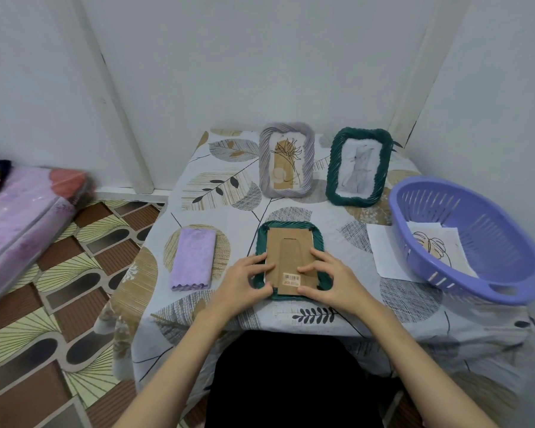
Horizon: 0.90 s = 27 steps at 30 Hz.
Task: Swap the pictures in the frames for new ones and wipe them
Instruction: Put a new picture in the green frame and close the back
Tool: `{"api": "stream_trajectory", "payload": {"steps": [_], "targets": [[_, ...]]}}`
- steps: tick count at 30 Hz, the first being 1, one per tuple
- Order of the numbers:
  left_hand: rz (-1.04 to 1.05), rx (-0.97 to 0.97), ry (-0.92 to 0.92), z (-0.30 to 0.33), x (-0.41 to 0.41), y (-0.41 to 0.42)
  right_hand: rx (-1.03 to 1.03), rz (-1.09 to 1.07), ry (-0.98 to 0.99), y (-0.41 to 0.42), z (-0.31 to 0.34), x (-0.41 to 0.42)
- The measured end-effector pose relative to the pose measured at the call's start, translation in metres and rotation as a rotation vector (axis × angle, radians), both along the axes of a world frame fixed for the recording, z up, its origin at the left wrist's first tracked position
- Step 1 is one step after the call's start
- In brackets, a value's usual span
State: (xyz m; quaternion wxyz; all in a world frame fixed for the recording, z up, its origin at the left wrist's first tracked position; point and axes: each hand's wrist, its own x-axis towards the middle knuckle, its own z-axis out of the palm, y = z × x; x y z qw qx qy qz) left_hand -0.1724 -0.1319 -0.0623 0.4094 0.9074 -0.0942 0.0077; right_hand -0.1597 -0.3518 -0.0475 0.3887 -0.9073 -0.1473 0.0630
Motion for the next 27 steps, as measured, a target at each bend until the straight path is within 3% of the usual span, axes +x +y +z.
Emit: {"api": "stream_trajectory", "payload": {"steps": [3, 5, 7, 12, 14, 19, 22, 27], "targets": [[0.059, 0.089, 0.054, -0.001, 0.000, 0.001, 0.034, -0.053, 0.039, -0.002, 0.004, -0.001], [0.096, 0.178, 0.129, 0.000, 0.003, 0.004, -0.066, -0.092, 0.074, -0.003, 0.007, 0.000], [0.085, 0.111, 0.193, 0.002, 0.007, 0.003, -0.168, -0.113, 0.087, -0.003, 0.007, 0.000], [0.099, -0.121, 0.205, 0.006, 0.009, 0.000, -0.066, -0.170, 0.107, -0.001, 0.004, 0.000], [0.090, -0.136, 0.194, 0.010, 0.007, -0.003, 0.053, -0.195, 0.092, -0.002, 0.004, 0.000], [0.018, -0.243, 0.176, 0.029, 0.005, -0.014, 0.699, -0.266, 0.094, -0.008, 0.025, -0.001], [0.055, -0.179, 0.099, 0.039, 0.005, -0.023, 0.768, -0.267, 0.026, -0.006, 0.036, 0.004], [-0.005, -0.503, 0.037, 0.079, 0.002, -0.041, 0.957, -0.141, 0.210, 0.013, 0.044, 0.006]]}}
